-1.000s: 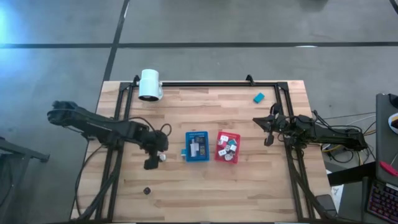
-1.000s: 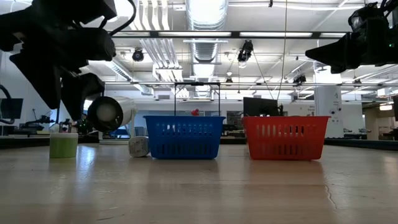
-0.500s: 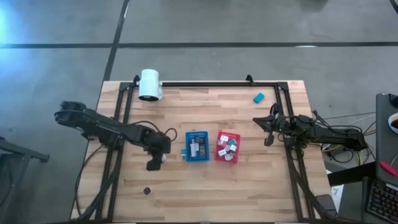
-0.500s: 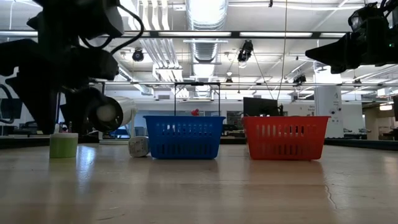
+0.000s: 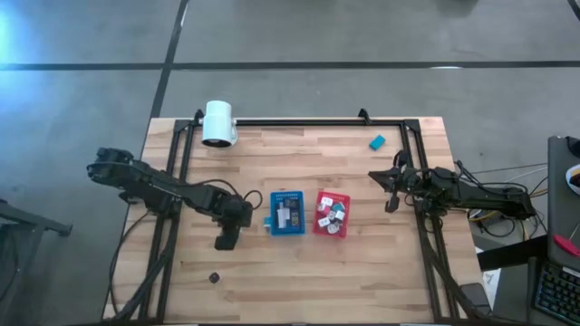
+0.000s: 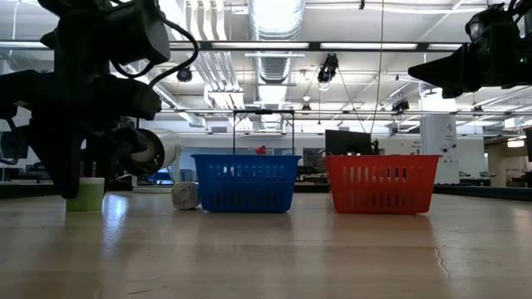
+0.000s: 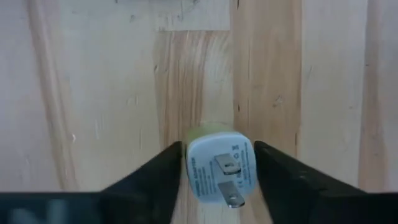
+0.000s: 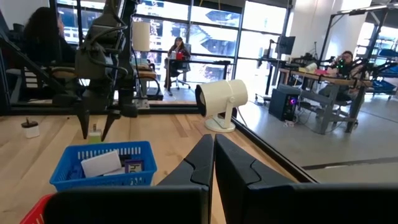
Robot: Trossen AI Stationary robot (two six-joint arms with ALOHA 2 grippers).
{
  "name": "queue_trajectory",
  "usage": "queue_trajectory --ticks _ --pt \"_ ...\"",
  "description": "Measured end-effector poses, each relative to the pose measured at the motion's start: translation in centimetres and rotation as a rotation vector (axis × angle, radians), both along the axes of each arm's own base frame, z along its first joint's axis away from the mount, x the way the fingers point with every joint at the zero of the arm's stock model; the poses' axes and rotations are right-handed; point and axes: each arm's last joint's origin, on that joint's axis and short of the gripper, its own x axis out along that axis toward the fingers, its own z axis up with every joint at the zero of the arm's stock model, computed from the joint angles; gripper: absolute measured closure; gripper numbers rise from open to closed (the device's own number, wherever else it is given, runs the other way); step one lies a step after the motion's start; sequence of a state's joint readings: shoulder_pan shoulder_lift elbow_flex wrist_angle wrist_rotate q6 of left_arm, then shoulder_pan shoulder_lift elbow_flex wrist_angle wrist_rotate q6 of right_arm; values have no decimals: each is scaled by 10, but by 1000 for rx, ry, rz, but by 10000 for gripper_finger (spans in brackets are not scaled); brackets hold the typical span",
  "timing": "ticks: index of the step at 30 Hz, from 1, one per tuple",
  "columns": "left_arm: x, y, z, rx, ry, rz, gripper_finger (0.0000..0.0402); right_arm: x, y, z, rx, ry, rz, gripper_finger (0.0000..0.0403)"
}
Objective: Sort adapters and digital timers
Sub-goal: Put the light green charger adaptor into the red bin
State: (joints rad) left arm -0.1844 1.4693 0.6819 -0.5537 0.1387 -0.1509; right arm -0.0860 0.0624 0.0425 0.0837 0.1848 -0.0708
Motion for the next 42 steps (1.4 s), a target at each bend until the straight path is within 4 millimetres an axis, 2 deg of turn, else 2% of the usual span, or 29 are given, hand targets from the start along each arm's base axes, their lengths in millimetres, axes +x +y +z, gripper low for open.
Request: queue_trajectory --ticks 3,4,8,12,17,20,23,27,32,37,42 --pt "0 0 -1 9 -1 -38 262 0 0 0 -4 1 0 394" --pt "0 0 -1 12 -4 -51 268 0 0 0 -4 1 0 394" --pt "0 0 1 17 -22 -83 268 0 0 0 -3 1 0 394" --pt "-2 0 14 16 -89 -113 268 0 0 0 -2 1 0 394" --pt "-11 2 52 7 -317 -136 268 0 0 0 -3 2 1 394" --pt "-21 5 76 -2 -542 -134 268 0 0 0 -4 2 1 394" --pt "-37 8 88 -18 -732 -129 268 0 0 0 -5 3 0 394" --pt "-61 13 86 -48 -966 -74 268 0 0 0 -6 4 0 394" --pt "-89 20 66 -65 -1161 1 268 0 0 0 -6 4 0 394" --pt "-106 25 46 -64 -1247 82 268 0 0 0 -6 4 0 394" --pt "-113 26 37 -87 -1292 98 268 0 0 0 -3 2 0 394"
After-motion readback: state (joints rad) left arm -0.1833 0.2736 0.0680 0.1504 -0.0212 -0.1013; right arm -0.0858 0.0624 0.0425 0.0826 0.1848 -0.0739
